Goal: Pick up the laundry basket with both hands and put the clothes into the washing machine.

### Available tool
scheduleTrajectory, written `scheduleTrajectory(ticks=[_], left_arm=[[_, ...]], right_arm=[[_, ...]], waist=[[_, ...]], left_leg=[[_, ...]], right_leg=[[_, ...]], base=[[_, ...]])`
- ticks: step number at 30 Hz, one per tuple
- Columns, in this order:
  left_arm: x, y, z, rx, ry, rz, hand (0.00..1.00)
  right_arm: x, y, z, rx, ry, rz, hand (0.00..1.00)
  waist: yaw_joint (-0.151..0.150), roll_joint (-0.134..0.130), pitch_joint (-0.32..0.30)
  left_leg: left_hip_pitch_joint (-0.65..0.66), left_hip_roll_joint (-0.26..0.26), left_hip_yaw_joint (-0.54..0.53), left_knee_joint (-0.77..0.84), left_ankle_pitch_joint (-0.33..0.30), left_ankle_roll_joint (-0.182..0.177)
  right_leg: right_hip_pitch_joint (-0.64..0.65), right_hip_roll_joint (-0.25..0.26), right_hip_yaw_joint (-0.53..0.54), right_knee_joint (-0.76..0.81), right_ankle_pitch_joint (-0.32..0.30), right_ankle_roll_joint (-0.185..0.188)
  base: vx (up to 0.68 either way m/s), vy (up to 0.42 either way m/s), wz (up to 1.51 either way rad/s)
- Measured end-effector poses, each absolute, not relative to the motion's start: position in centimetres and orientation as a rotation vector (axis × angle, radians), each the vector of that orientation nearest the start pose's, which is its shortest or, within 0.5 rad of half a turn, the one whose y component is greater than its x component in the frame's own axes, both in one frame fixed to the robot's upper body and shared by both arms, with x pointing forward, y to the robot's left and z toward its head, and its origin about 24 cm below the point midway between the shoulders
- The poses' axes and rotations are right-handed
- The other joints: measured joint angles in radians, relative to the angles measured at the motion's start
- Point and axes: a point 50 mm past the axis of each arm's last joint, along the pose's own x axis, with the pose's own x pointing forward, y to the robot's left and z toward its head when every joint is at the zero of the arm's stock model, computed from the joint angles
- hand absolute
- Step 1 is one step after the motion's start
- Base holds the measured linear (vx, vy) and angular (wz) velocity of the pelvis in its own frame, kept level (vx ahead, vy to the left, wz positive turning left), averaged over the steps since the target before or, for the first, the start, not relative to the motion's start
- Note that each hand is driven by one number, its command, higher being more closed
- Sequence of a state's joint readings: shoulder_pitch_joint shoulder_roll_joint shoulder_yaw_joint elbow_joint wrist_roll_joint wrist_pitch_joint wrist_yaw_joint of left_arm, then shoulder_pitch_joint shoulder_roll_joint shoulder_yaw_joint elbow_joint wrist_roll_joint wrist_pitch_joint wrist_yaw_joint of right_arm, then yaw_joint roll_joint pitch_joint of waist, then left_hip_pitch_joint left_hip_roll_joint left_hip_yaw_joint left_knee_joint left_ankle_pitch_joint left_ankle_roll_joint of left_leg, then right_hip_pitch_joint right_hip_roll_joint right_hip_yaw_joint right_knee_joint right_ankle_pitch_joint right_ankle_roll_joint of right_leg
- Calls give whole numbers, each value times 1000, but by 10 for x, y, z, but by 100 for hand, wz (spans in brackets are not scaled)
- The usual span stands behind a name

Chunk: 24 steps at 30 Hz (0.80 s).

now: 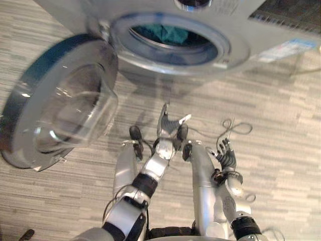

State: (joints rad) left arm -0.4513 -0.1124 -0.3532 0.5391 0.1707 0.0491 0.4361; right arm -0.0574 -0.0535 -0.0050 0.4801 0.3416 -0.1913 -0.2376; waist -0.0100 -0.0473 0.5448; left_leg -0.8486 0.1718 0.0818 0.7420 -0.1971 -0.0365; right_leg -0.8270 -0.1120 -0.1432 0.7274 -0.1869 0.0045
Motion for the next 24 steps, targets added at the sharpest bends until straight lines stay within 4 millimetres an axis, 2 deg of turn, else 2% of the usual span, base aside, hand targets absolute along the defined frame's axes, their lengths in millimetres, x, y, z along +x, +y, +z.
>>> scheduleTrajectory(ticks=[2, 4, 6, 8, 10, 12, 13, 15, 16, 18, 19, 20, 21, 24], left_arm=[[296, 38, 21, 305, 73, -109, 0], [282, 60, -1, 269, 151, -103, 0], [272, 77, -16, 194, 222, -54, 0], [251, 115, -42, 114, 337, 70, 0], [235, 138, -62, 94, 432, 139, 0], [204, 163, -91, 65, 579, 251, 0], [196, 167, -97, 62, 618, 270, 0], [163, 180, -121, 24, 762, 353, 0], [156, 181, -126, 5, 799, 374, 0], [125, 183, -144, -58, 935, 450, 0], [117, 183, -147, -75, 963, 466, 0], [104, 186, -153, -99, 1009, 496, 0], [90, 186, -157, -126, 1055, 520, 0], [79, 191, -161, -129, 1099, 543, 0]], right_arm=[[228, -181, -58, 234, 353, -358, 0], [204, -190, -83, 232, 482, -398, 0], [183, -197, -100, 231, 577, -431, 0], [150, -207, -121, 194, 711, -458, 0], [130, -209, -132, 183, 799, -473, 0], [114, -211, -140, 179, 865, -481, 0], [112, -211, -141, 176, 879, -477, 0], [108, -209, -145, 178, 912, -459, 0], [108, -207, -145, 179, 914, -455, 0], [111, -202, -146, 188, 922, -441, 0], [113, -200, -146, 192, 923, -429, 0], [116, -197, -147, 205, 923, -409, 0], [119, -191, -147, 221, 924, -390, 0], [128, -172, -149, 257, 936, -341, 0]], waist=[[5, 13, -26], [22, 33, -89], [26, 56, -140], [34, 76, -222], [32, 90, -273], [42, 101, -326], [49, 102, -335], [51, 104, -377], [51, 103, -386], [51, 98, -416], [51, 99, -424], [53, 110, -450], [52, 106, -482], [53, 93, -503]], left_leg=[[129, -28, -7, -112, 47, -13], [267, -64, -19, -233, 92, -15], [352, -85, -43, -306, 111, -22], [465, -102, -73, -390, 130, -27], [514, -104, -94, -417, 130, -29], [585, -102, -108, -428, 128, -30], [601, -101, -108, -428, 125, -30], [634, -96, -104, -419, 119, -30], [638, -94, -101, -413, 113, -29], [646, -72, -57, -347, 72, -16], [647, -66, -48, -333, 60, -11], [656, -63, -40, -330, 46, -10], [660, -65, -22, -351, 45, -8], [703, -78, 16, -437, 69, -4]], right_leg=[[127, -23, -32, -61, 1, -1], [256, -49, -66, -121, -3, 2], [347, -64, -106, -166, -8, 7], [469, -77, -153, -214, -25, 14], [540, -79, -186, -244, -37, 21], [635, -72, -211, -283, -43, 25], [657, -70, -214, -291, -44, 26], [721, -67, -244, -326, -44, 27], [736, -66, -253, -335, -42, 28], [780, -61, -268, -357, -40, 29], [790, -56, -267, -365, -38, 34], [808, -47, -259, -391, -28, 49], [810, -43, -244, -426, -9, 59], [828, -38, -207, -516, 47, 61]], base=[[86, -97, 59], [138, -97, 55], [147, -75, 58], [160, -66, 64], [152, -45, 49], [149, -26, 32], [116, -9, 15], [88, 2, 25], [49, 26, 30], [25, 63, 12], [35, 108, -10], [44, 128, -25], [45, 133, -33], [21, 91, -40]])
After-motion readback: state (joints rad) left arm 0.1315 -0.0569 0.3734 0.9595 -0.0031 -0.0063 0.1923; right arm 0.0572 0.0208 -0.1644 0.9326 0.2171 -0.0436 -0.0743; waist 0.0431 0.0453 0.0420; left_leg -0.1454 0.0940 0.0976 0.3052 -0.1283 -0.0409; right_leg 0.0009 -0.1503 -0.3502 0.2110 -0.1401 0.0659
